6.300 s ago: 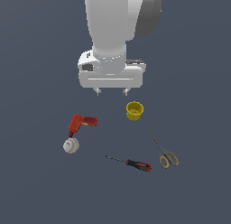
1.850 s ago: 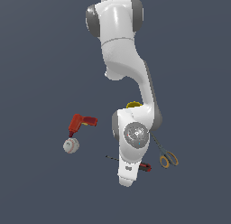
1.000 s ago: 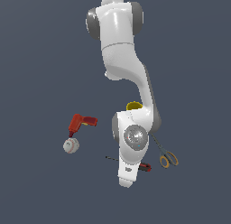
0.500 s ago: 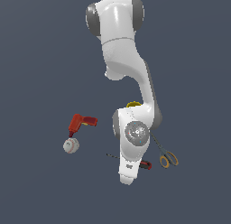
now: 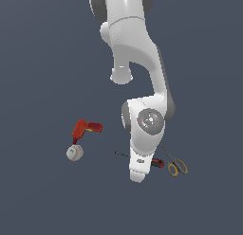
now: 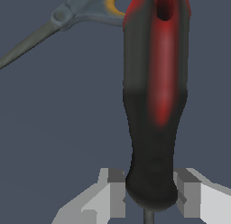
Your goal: Pick up a designated object from a clutter of objects.
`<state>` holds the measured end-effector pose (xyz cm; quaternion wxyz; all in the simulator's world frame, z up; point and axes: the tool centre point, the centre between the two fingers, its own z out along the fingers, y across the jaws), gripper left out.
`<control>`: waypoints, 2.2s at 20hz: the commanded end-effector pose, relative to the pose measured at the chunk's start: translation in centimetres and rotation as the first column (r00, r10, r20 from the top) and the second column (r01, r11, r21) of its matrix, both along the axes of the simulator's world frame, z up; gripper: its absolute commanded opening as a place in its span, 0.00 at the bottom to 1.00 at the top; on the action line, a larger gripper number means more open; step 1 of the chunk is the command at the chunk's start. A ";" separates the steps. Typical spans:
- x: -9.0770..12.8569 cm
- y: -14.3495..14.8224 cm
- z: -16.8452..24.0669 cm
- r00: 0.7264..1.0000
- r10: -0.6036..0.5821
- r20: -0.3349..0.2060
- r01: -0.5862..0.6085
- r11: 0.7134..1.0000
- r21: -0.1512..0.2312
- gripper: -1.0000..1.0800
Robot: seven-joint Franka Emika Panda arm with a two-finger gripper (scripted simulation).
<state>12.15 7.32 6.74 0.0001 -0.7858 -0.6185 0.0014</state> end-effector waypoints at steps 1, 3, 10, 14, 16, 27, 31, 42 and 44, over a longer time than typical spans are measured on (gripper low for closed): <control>-1.1 0.5 1.7 1.000 0.000 0.002 0.000 1.000 -0.001 0.00; -2.1 1.0 3.2 1.000 0.000 0.002 0.000 1.000 -0.001 0.00; -5.7 2.6 8.5 1.000 0.001 0.002 -0.001 1.000 -0.003 0.00; -7.8 3.5 11.6 1.000 0.001 0.002 -0.001 1.000 -0.004 0.00; -8.9 4.0 13.2 1.000 0.001 0.002 -0.001 1.000 -0.004 0.00; -15.0 6.9 22.5 1.000 0.001 0.002 -0.001 1.000 -0.003 0.00; -17.3 8.1 26.2 1.000 0.002 0.002 -0.002 1.000 -0.002 0.00; -22.2 10.6 34.3 1.000 0.002 0.002 -0.002 1.000 0.001 0.00; -22.7 10.8 35.2 1.000 0.002 0.002 -0.002 1.000 0.001 0.00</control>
